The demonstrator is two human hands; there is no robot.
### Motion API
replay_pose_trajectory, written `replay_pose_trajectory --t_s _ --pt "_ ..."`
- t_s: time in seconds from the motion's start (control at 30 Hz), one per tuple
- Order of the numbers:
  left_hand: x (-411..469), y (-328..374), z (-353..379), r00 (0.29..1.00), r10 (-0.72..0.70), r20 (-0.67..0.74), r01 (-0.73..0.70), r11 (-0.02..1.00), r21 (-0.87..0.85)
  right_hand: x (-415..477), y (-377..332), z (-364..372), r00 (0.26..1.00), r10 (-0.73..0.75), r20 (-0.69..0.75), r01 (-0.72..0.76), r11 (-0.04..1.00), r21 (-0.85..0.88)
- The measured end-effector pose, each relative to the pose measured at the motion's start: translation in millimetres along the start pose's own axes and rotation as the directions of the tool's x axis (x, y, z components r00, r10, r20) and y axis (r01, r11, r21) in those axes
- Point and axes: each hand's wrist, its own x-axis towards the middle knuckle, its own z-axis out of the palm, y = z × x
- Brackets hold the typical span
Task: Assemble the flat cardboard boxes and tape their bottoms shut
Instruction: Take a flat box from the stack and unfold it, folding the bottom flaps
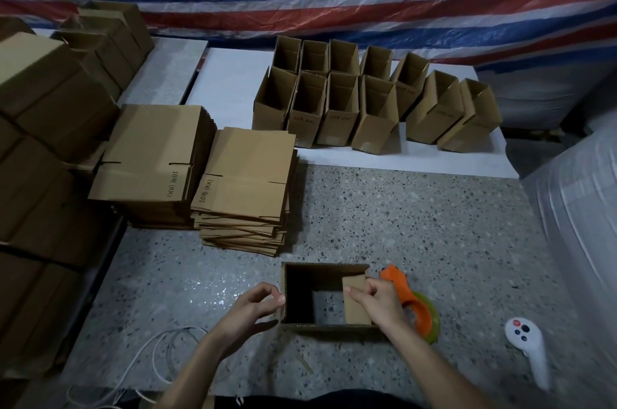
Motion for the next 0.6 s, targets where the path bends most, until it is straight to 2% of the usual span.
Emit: replay_pose_trajectory --t_s 0.17,0.27,0.33,0.47,0.53,0.6 --pt "3 3 7 1.0 -0.019 -0.007 0.019 1.0 0.004 -4 7 0 0.998 -0.058 0.015 0.058 0.998 -0.008" --pt "15 5 27 0.981 0.035 -0.191 0.002 0.981 0.195 -8 8 -6 0.997 -0.055 0.06 0.056 0.998 -0.003" --pt "25 6 41 0.945 0.062 -0.32 0.045 0.947 0.317 -11 6 -11 0.995 -0.023 0.098 0.024 1.0 -0.009" --pt "37 2 43 0.918 0.021 -0.397 0.135 0.923 0.361 -19 18 -31 0.959 0.057 0.277 -0.08 0.994 0.072" --pt "38 2 40 0.912 -0.004 -0.411 0.172 0.912 0.372 -29 29 -39 0.929 -0.003 0.371 -0.044 0.992 0.118" --pt "39 3 39 0.91 -0.012 -0.415 0.178 0.915 0.363 -38 39 -39 0.923 -0.068 0.378 0.039 0.996 0.083"
